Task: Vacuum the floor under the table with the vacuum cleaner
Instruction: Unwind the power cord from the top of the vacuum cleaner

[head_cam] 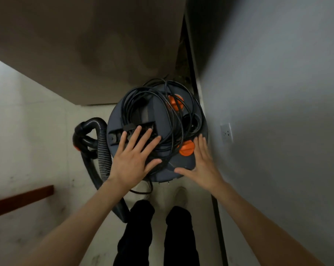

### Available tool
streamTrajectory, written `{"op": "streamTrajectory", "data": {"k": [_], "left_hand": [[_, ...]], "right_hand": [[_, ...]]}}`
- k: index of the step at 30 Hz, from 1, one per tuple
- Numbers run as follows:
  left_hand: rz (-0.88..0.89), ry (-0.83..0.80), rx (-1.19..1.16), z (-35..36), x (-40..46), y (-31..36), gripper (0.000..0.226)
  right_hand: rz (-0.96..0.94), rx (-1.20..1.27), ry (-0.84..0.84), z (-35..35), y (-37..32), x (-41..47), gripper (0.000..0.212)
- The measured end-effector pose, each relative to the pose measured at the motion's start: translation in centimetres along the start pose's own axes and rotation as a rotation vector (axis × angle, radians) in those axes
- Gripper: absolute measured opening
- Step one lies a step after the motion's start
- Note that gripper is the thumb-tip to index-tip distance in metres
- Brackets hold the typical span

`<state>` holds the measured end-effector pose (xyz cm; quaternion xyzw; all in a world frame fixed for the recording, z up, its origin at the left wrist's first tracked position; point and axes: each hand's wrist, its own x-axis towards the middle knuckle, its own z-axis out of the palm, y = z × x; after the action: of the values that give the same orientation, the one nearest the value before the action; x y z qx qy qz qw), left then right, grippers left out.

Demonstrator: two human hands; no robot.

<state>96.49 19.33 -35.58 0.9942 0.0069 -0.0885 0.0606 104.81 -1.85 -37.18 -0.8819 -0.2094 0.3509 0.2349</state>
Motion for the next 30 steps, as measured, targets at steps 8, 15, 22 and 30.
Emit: {"op": "streamTrajectory", "data": {"k": [8,15,22,30], "left_hand": [[-0.037,-0.070,-0.037,-0.3,-1.8,-4.8,0.064],[-0.040,-0.085,-0.035,-1.1,-2.5,-9.9,0.063],[-0.008,-0.031,-0.035,-1.5,-0.6,-13.0,0.066],[-0.030,-0.014,-0.033,-2.2,1.7,-13.4,0.072]], "right_hand": [[-0.001,-0.015,0.063,3.7,-4.1,0.9,0.131],[0.013,-0.152,0.096,5.9,-9.2,2.4,0.139],[0.083,-0.185,0.068,5.7,-11.7,4.6,0.143],[0.056,-0.206,0.032,3.6,-12.1,7.0,0.121]]}}
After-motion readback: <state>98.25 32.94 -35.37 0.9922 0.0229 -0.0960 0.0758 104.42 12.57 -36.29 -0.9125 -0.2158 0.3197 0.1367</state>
